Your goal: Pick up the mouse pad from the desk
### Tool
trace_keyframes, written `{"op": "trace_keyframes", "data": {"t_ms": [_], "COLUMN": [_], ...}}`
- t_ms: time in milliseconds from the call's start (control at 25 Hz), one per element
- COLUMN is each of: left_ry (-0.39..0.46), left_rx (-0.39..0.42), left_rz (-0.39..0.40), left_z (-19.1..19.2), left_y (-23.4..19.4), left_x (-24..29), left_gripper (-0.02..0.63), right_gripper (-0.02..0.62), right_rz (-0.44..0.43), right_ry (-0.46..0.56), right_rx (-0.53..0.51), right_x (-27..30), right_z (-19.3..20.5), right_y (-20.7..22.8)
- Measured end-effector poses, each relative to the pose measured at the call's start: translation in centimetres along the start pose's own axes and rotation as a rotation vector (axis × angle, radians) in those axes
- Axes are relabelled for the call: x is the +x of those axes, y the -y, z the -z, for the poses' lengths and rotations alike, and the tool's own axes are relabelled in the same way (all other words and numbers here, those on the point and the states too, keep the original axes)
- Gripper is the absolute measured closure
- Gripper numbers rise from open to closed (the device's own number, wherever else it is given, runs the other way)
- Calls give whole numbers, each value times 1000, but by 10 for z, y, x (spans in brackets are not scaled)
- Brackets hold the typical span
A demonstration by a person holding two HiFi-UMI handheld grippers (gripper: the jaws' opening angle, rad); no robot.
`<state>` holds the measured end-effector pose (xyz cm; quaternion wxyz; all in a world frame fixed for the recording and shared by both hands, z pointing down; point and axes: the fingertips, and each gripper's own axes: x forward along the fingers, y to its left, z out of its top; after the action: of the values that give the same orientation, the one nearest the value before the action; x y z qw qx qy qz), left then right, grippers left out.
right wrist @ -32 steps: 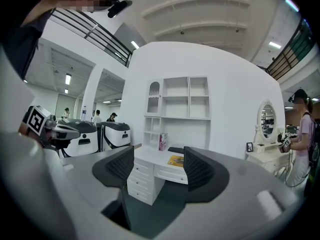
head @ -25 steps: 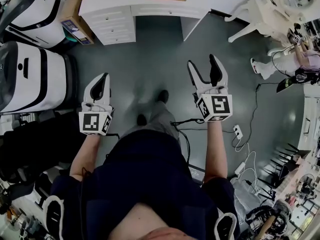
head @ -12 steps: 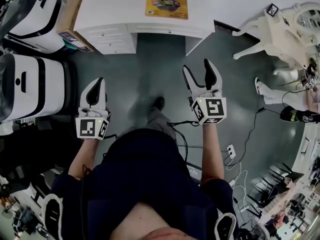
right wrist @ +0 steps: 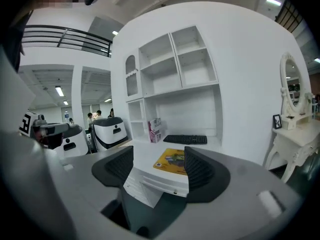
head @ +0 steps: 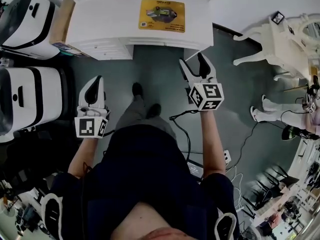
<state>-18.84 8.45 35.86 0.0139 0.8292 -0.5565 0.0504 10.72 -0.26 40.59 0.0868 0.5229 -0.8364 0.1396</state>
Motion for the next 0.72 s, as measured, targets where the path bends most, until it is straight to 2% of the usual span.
{"op": "trace_keyframes", "data": {"t_ms": [320,560,720], "left_ry": [-8,-25,-52], "left_rx": [13,31,31], "left_rz": [97,157,156], "left_z": [3,0,7], "left_y": [-43,-61,-67], "left_x": [99,149,168], "left_gripper": [606,606,606], "right_gripper": [281,290,290], "right_rz": [76,79,68], "right_ry": [-95,-162,-191], "right_rx": [117,344,489], "right_x": [92,145,169], "right_z": [24,54,76], "right_y": [51,84,105]}}
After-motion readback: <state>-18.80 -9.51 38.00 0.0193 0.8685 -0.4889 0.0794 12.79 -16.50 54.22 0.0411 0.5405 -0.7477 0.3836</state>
